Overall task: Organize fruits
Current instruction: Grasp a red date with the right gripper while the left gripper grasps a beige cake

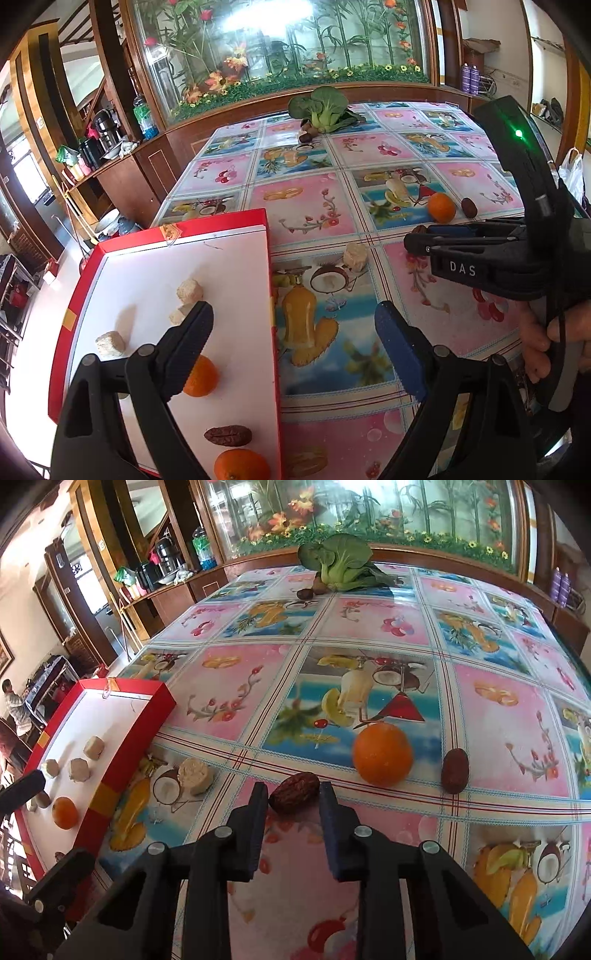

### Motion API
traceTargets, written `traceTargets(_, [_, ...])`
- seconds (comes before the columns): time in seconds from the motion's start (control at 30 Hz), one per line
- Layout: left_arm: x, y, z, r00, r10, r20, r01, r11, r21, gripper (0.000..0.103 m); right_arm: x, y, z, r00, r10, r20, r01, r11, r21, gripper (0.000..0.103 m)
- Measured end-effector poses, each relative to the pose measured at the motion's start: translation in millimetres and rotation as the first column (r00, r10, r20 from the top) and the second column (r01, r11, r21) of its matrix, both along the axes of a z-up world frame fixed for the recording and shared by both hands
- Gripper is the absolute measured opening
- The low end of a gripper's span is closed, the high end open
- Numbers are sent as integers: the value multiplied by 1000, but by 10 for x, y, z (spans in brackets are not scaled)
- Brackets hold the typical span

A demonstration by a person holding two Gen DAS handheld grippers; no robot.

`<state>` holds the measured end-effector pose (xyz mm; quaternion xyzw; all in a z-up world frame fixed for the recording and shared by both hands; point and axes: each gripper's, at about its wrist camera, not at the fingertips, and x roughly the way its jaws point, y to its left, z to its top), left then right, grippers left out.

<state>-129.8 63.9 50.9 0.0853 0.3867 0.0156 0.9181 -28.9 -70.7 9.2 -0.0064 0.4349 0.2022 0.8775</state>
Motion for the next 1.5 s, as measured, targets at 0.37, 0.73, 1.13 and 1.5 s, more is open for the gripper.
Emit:
traceTargets(0.37, [629, -235, -141, 994, -39, -100, 40, 999, 10, 89, -151, -531, 13, 1000, -10, -14, 10, 999, 42, 26])
traceTargets(0.73, [968, -285, -393, 984, -42, -176, 30, 997, -71, 49, -171, -609, 12, 1000, -14, 1, 13, 999, 41, 27])
traceTargets(1.13, [762, -331, -375, 985, -75, -158, 54, 990, -132, 24, -159, -612, 22, 1000, -19, 6, 18, 998, 65, 27])
traceTargets(1.5, [262, -463, -13, 997, -74, -6, 74, 996, -54, 24, -267, -637, 217, 989, -36, 142, 18, 991, 129, 27])
